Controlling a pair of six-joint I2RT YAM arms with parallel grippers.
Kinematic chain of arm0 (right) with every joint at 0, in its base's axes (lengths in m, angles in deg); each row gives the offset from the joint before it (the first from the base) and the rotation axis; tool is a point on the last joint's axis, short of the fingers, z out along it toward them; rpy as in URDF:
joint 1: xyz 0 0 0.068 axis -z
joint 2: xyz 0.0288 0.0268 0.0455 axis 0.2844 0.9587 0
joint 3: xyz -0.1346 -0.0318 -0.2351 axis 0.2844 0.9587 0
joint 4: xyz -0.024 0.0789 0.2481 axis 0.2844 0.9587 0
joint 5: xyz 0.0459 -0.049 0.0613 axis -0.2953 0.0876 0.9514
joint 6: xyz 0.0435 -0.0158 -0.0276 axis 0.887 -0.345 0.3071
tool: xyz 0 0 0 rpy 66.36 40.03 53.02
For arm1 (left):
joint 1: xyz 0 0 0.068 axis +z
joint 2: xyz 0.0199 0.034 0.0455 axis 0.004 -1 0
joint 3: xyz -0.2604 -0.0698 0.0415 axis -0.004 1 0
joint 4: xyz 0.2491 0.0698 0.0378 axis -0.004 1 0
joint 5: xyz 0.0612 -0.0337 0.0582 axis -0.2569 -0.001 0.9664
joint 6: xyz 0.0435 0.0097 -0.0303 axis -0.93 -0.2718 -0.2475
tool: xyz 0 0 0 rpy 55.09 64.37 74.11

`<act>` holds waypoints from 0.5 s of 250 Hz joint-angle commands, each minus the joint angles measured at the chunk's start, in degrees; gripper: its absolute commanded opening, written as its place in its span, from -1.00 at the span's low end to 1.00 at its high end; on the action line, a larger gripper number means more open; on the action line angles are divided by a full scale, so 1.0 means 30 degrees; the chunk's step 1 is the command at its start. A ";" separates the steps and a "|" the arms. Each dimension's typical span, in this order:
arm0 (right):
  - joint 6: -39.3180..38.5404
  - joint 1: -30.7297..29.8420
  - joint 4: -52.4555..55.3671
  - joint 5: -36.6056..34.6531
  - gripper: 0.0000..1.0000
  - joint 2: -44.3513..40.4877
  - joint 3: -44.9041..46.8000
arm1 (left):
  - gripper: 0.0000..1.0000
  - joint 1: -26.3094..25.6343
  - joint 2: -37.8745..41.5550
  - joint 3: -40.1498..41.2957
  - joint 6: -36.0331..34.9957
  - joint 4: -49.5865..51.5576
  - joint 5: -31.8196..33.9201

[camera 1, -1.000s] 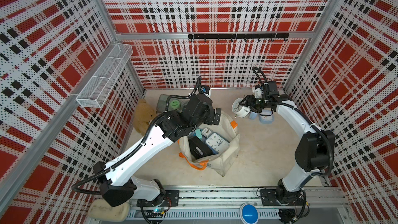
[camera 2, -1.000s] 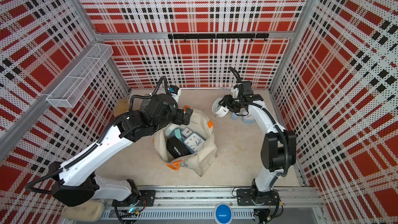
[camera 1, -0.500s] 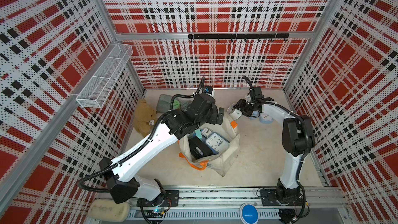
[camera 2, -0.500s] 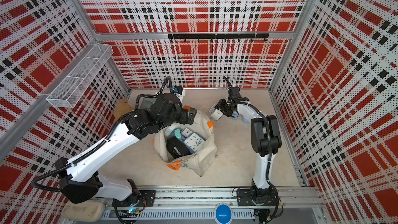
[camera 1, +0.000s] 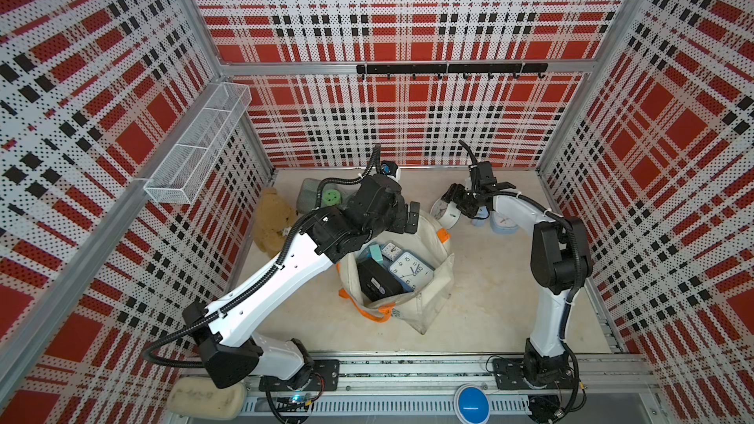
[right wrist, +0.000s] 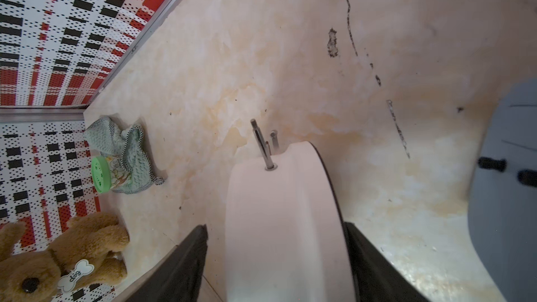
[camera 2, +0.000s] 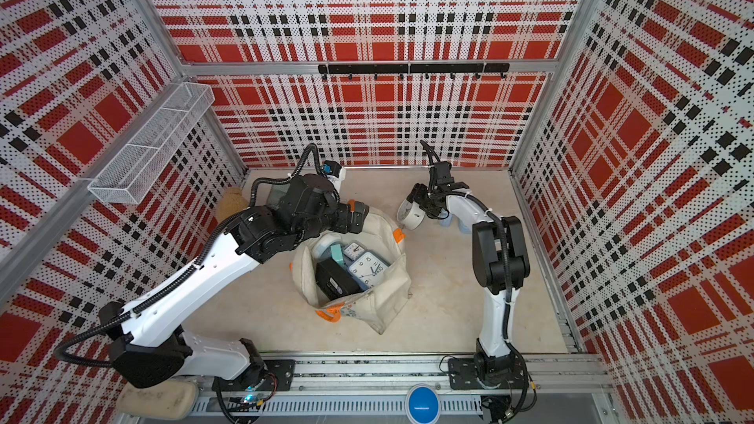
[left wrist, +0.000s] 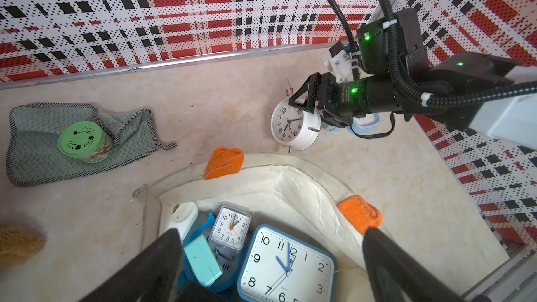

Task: Take the alarm clock out of the canvas bag
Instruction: Place the alarm at the center of the board.

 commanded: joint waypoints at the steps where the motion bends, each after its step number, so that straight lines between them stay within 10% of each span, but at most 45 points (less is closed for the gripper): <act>1: -0.0101 -0.0006 -0.0103 -0.0567 0.53 -0.0033 -0.0375 | 0.99 0.0090 0.0002 -0.0714 0.0236 -0.0016 -0.0178; 125: 0.0090 0.0206 0.1693 -0.2132 0.82 -0.0772 0.0043 | 0.99 0.0262 0.0411 -0.0199 0.0161 -0.0104 0.0118</act>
